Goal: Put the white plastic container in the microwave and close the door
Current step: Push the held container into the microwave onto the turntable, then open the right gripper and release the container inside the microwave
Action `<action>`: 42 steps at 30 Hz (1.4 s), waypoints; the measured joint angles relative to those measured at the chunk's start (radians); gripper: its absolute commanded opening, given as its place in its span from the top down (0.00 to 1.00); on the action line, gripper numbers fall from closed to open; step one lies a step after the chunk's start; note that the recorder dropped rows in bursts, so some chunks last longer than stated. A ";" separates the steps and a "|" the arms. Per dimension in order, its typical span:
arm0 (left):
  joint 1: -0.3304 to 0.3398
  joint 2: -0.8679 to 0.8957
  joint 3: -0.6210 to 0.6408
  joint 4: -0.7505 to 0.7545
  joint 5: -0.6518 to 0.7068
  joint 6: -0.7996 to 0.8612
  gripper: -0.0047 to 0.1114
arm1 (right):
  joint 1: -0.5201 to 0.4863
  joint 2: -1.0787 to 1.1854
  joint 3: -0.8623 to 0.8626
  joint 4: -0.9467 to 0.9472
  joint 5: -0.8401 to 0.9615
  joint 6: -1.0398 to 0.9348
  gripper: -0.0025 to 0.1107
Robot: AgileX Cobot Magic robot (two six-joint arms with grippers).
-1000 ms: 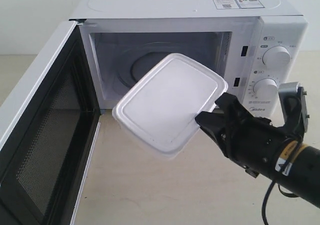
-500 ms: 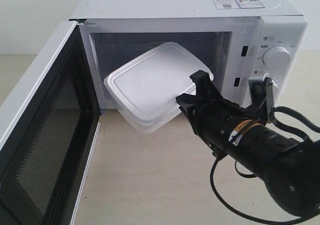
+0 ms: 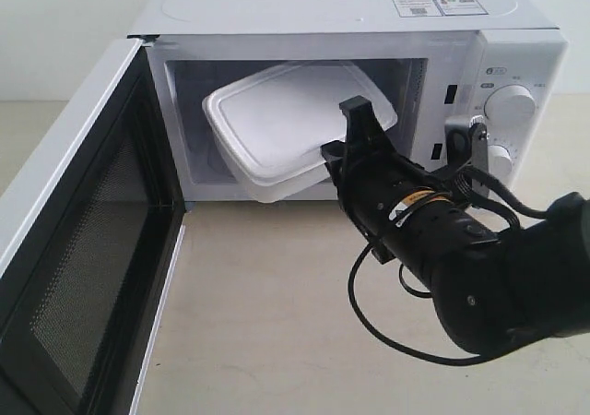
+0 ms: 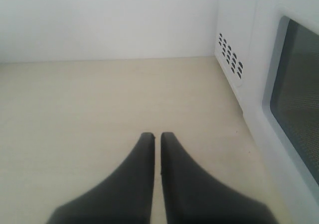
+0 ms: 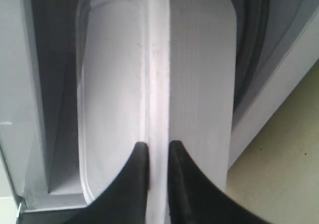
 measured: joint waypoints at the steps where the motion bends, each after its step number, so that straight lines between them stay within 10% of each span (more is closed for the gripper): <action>1: 0.000 0.000 0.000 0.000 0.000 0.000 0.92 | 0.000 0.000 -0.001 0.019 0.000 -0.002 0.98; 42: 0.000 0.000 0.000 0.000 0.000 0.000 0.92 | 0.020 0.189 -0.323 0.341 0.074 -0.314 0.98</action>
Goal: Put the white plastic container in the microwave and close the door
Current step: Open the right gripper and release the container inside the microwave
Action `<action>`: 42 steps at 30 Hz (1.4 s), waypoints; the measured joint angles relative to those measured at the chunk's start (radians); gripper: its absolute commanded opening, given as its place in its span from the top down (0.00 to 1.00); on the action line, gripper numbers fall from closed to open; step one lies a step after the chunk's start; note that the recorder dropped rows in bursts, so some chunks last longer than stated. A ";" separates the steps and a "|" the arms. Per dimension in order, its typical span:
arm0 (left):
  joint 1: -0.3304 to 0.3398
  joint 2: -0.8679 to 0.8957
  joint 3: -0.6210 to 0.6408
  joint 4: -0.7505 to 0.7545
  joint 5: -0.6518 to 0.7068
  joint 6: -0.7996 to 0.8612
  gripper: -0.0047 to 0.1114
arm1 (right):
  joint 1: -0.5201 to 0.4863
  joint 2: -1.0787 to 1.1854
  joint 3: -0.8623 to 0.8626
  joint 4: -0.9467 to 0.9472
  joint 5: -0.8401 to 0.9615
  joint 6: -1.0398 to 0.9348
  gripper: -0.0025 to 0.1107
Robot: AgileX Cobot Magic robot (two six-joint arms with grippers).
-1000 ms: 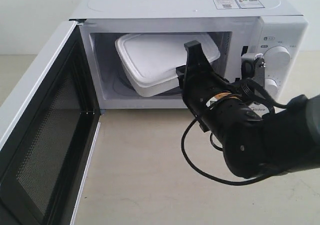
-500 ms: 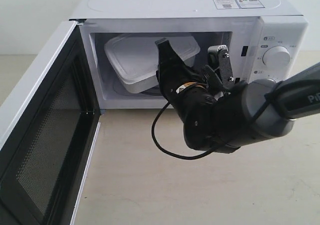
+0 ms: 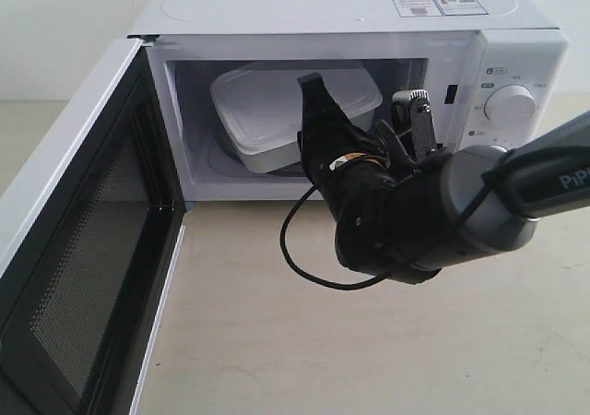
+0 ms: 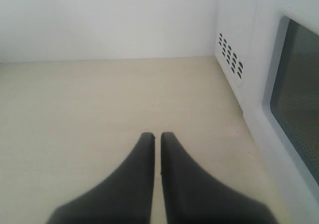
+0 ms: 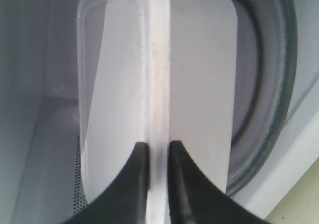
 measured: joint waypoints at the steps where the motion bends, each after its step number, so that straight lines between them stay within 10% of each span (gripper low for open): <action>1: 0.000 0.000 0.000 0.000 0.000 0.000 0.92 | 0.000 0.000 -0.002 0.002 0.000 -0.003 0.98; 42: 0.000 0.000 0.000 0.000 0.000 0.000 0.92 | -0.014 0.083 -0.097 0.075 0.009 -0.037 0.98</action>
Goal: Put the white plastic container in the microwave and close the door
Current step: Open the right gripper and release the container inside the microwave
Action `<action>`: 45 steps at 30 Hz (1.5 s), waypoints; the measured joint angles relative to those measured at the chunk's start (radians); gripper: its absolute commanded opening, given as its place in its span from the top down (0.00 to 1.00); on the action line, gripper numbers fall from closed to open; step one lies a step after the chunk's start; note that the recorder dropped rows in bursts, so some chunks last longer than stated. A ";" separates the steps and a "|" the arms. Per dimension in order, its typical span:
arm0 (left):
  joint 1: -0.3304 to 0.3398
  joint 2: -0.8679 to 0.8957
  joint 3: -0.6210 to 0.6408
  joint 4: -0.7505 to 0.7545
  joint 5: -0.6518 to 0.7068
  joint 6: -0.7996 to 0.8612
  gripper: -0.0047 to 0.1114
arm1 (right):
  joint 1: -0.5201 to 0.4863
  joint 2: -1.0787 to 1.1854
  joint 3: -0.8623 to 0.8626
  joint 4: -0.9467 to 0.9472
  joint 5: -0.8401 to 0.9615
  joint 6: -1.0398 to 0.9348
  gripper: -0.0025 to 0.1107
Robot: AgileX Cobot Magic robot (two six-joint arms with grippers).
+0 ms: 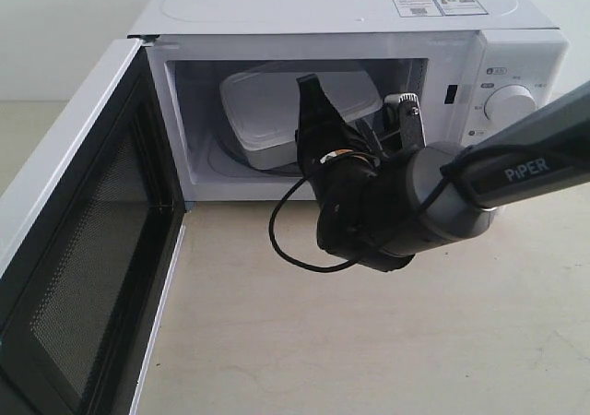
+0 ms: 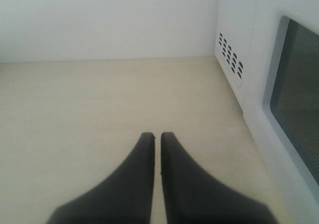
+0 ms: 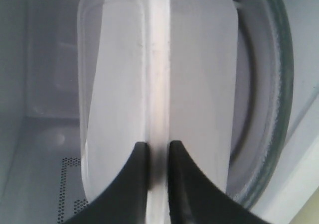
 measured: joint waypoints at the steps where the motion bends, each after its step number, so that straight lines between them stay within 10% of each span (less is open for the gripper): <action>1: 0.000 0.000 0.000 0.000 0.000 0.000 0.92 | 0.000 0.000 0.000 -0.002 0.000 0.000 0.96; 10: 0.000 0.000 0.000 0.000 0.000 0.000 0.92 | -0.001 0.002 -0.001 -0.020 -0.010 0.000 0.63; 37: 0.000 0.000 0.000 0.000 0.000 0.000 0.92 | 0.056 -0.048 0.236 -0.307 -0.178 0.094 0.63; 45: 0.000 0.000 0.000 0.000 0.000 0.000 0.92 | 0.063 -0.133 0.315 -0.595 -0.163 -0.234 0.64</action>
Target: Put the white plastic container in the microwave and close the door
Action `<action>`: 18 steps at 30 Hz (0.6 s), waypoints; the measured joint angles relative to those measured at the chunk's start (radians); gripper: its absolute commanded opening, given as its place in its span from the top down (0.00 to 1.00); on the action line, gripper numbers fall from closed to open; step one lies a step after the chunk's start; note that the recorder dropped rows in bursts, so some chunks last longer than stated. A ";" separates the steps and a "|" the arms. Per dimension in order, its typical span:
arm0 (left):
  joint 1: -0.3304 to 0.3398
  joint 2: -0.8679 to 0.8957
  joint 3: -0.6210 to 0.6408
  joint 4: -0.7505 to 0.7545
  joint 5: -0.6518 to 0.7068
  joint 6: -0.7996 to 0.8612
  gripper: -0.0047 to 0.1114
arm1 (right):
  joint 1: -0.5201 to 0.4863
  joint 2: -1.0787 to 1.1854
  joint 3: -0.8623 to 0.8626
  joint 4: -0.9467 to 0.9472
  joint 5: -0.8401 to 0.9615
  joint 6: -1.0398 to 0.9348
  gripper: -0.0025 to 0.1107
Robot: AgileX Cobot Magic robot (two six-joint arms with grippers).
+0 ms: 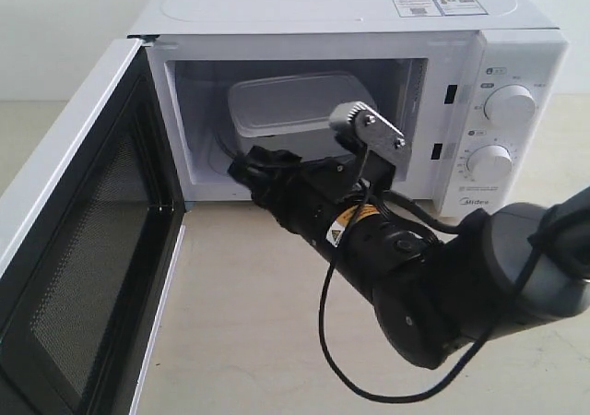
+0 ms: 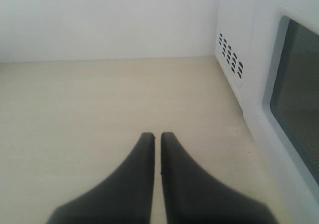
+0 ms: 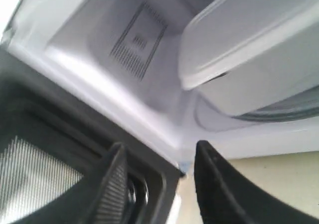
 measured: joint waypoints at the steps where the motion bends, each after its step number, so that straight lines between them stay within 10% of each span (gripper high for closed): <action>1: 0.000 0.000 0.000 0.000 0.000 0.000 0.92 | 0.000 -0.012 0.004 -0.033 0.034 -0.056 0.64; 9: 0.000 0.000 0.000 0.000 0.000 0.000 0.92 | 0.002 -0.049 0.004 -0.036 0.255 -0.481 0.95; 18: 0.000 0.000 0.000 0.000 0.000 0.000 0.92 | 0.002 -0.106 0.005 -0.018 0.272 -0.540 0.95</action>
